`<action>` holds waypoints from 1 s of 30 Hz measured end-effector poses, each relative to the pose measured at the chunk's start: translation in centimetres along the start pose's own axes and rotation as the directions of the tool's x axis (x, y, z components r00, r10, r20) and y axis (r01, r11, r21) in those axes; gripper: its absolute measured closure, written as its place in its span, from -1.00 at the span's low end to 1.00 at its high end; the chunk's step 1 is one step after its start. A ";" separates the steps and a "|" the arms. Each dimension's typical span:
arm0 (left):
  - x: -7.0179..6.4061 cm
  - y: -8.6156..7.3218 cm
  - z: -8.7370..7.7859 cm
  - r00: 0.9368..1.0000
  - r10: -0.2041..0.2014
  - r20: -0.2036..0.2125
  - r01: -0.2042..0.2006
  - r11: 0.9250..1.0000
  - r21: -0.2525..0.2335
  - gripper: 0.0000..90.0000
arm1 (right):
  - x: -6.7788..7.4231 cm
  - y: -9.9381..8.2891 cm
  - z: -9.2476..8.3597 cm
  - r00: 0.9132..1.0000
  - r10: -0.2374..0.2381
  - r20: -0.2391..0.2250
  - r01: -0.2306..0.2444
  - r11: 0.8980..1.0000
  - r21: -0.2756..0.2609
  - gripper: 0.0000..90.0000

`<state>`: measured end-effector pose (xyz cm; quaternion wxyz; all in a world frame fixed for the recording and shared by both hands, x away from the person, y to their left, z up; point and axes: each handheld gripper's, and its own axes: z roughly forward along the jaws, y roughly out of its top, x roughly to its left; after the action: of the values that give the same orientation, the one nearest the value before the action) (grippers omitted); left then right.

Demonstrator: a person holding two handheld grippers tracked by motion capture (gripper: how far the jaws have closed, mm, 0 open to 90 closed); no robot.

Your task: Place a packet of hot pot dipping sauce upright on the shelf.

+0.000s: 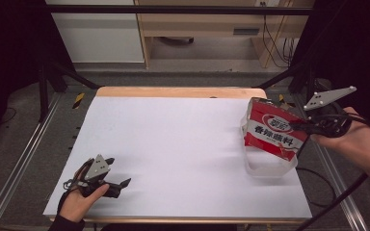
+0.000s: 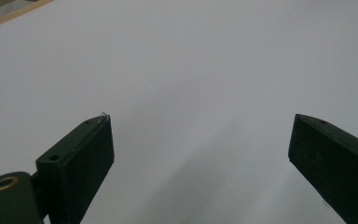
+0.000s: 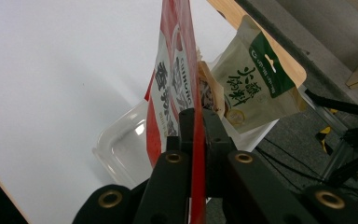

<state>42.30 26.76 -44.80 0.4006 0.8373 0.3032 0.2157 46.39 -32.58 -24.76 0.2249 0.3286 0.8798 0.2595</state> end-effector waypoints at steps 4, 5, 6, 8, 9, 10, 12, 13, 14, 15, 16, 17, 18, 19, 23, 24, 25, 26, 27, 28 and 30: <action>0.0 0.0 0.0 1.000 -0.001 0.000 0.001 1.000 0.001 -0.85 | -0.1 -0.3 0.0 1.000 0.005 -0.001 -0.005 1.000 0.000 1.00; 0.0 0.0 0.0 1.000 -0.001 0.001 0.001 1.000 0.001 -0.85 | -0.1 -0.4 0.1 1.000 0.006 -0.001 -0.006 1.000 0.003 1.00; 0.0 0.0 0.0 1.000 -0.001 0.001 0.001 1.000 0.001 -0.85 | -0.1 -0.4 0.1 1.000 0.008 -0.002 -0.008 1.000 0.003 1.00; -0.1 0.0 0.0 1.000 0.003 0.003 -0.003 1.000 0.002 -0.85 | -0.1 -0.5 0.1 1.000 0.007 -0.002 -0.007 1.000 0.005 1.00; -0.1 0.0 0.1 1.000 0.003 0.004 -0.003 1.000 0.001 -0.85 | -0.1 -0.6 0.2 1.000 0.007 -0.001 -0.007 1.000 0.005 1.00; -0.1 0.0 0.1 1.000 0.004 0.004 -0.004 1.000 0.002 -0.85 | -0.1 -0.6 0.2 1.000 0.007 -0.001 -0.007 1.000 0.007 1.00; -0.1 0.0 0.1 1.000 0.003 0.006 -0.003 1.000 0.004 -0.85 | -0.1 -0.7 0.3 1.000 0.011 -0.004 -0.011 1.000 0.009 1.00; -0.1 0.0 0.1 1.000 0.002 0.006 -0.002 1.000 0.005 -0.85 | -0.1 -0.7 0.3 1.000 0.008 -0.003 -0.008 1.000 0.011 1.00; -0.1 0.0 0.1 1.000 0.003 0.006 -0.003 1.000 0.006 -0.85 | -0.2 -0.8 0.4 1.000 0.010 -0.006 -0.010 1.000 0.011 1.00; -0.1 0.0 0.2 1.000 0.003 0.007 -0.003 1.000 0.006 -0.85 | -0.2 -0.8 0.4 1.000 0.014 -0.006 -0.014 1.000 0.013 1.00; -0.1 0.0 0.2 1.000 0.003 0.007 -0.003 1.000 0.006 -0.85 | -0.2 -0.9 0.5 1.000 0.015 -0.006 -0.015 1.000 0.012 1.00; -0.1 0.0 0.2 1.000 0.004 0.007 -0.004 1.000 0.008 -0.85 | -0.3 -1.0 0.6 1.000 0.012 -0.008 -0.012 1.000 0.013 1.00; -0.1 0.0 0.2 1.000 0.006 0.007 -0.006 1.000 0.009 -0.85 | -0.3 -1.0 0.7 1.000 0.015 -0.008 -0.015 1.000 0.014 1.00; -0.2 0.0 0.2 1.000 0.006 0.008 -0.007 1.000 0.009 -0.85 | -0.3 -1.1 0.8 1.000 0.017 -0.006 -0.017 1.000 0.017 1.00; -0.2 0.0 0.2 1.000 0.007 0.009 -0.007 1.000 0.010 -0.85 | -0.3 -1.6 1.6 0.999 0.030 -0.021 -0.030 0.999 0.018 1.00; -0.2 0.0 0.2 1.000 0.007 0.009 -0.007 1.000 0.010 -0.85 | -0.3 -1.7 1.8 0.999 0.029 -0.023 -0.029 0.999 0.021 1.00; -0.2 0.0 0.2 1.000 0.008 0.010 -0.008 1.000 0.009 -0.85 | -0.2 -1.8 2.1 0.999 0.033 -0.028 -0.033 0.999 0.027 1.00; -0.2 0.0 0.2 1.000 0.008 0.011 -0.008 1.000 0.010 -0.85 | -0.2 -1.8 2.2 0.999 0.033 -0.031 -0.032 0.999 0.031 1.00; -0.2 0.0 0.2 1.000 0.009 0.012 -0.009 1.000 0.011 -0.85 | -0.2 -1.9 2.5 0.999 0.035 -0.033 -0.033 0.999 0.035 1.00; -0.2 0.0 0.2 1.000 0.009 0.012 -0.009 1.000 0.011 -0.85 | -0.1 -1.9 2.6 0.999 0.039 -0.033 -0.038 0.999 0.037 1.00; -0.2 0.0 0.2 1.000 0.007 0.012 -0.008 1.000 0.011 -0.85 | -0.1 -2.1 3.0 0.998 0.045 -0.041 -0.043 0.998 0.047 1.00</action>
<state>42.31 26.52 -44.98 0.3969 0.8419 0.2990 0.2107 47.19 -33.10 -28.26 0.1931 0.3472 0.8827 0.2510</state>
